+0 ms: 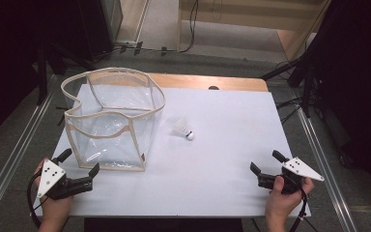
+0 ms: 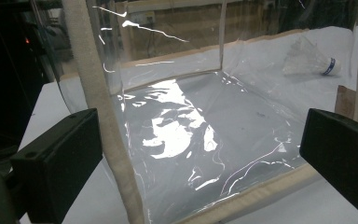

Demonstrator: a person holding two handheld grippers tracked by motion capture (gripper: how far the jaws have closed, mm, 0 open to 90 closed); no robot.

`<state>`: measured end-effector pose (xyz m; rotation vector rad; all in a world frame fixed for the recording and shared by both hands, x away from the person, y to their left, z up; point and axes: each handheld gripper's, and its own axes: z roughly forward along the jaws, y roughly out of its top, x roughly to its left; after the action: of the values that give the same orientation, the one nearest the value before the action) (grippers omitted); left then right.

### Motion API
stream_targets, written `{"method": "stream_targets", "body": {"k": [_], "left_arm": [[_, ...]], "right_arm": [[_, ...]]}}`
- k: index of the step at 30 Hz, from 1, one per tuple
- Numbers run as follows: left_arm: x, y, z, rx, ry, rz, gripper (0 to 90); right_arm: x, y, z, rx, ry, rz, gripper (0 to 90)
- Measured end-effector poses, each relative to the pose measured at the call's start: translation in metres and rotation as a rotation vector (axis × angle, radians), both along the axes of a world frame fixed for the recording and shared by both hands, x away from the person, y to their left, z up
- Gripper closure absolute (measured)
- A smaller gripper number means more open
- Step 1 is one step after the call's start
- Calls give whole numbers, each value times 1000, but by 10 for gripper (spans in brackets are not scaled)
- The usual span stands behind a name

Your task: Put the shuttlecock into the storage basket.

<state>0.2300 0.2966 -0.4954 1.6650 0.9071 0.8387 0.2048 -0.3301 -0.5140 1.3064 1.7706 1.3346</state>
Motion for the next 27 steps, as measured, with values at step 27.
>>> {"method": "stream_targets", "body": {"k": [27], "left_arm": [[-1, -2, -1, 21, 1, 6, 0]], "right_arm": [[6, 19, 34, -49, 58, 77, 0]]}}
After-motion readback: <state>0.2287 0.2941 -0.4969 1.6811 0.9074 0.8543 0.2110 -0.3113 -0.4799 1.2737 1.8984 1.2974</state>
